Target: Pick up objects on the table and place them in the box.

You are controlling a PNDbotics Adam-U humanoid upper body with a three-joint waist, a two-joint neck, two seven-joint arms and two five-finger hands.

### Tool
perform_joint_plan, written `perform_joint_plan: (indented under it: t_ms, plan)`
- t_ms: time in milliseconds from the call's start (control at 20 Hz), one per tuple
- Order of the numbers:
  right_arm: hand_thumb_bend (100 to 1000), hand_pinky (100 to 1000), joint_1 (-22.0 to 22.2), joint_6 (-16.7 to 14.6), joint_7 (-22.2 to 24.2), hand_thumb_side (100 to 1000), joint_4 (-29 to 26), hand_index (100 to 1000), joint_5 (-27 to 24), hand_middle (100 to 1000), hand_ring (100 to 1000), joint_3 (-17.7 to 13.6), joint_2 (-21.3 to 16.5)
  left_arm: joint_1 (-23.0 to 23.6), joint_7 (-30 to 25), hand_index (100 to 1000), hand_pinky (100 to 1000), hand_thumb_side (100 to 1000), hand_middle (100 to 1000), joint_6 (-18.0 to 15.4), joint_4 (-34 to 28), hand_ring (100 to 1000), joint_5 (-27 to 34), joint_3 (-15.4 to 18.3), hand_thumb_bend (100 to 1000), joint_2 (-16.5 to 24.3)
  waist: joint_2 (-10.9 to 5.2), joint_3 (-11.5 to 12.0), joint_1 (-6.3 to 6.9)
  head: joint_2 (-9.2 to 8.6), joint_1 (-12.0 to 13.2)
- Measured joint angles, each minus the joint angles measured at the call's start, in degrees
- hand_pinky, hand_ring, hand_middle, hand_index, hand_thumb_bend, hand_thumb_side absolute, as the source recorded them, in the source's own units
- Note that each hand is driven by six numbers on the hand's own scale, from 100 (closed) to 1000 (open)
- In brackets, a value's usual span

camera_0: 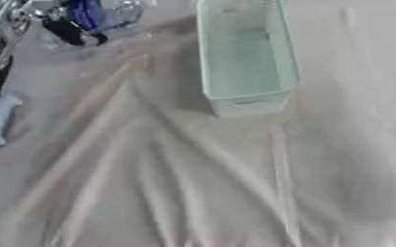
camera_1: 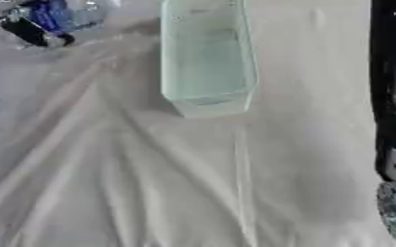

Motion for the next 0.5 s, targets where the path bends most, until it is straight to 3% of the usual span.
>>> perform_joint_plan:
  t_ms: [350,400,500]
  plan:
    - [100,676,1.18,-0.06,0.20,1000,0.11,860,-0.09,838,782,0.03,0.01,-1.25,-0.93,289,100,100,505,-0.22,-0.92,100,0.34,-0.22,237,0.63,-0.96,0.22,0.31,0.12,-0.08]
    - [100,676,1.40,-0.06,0.20,1000,0.16,860,-0.09,838,783,0.04,0.02,-1.65,-1.11,289,100,100,515,-0.38,-0.96,100,0.32,-0.39,197,0.59,-1.20,0.14,0.39,0.12,-0.08]
    - [100,676,1.76,-0.08,0.17,1000,0.18,860,-0.09,839,783,0.04,0.03,-2.69,-1.51,289,100,100,527,-0.67,-0.96,100,0.30,-0.76,236,0.21,-1.70,0.08,0.49,0.12,-0.09]
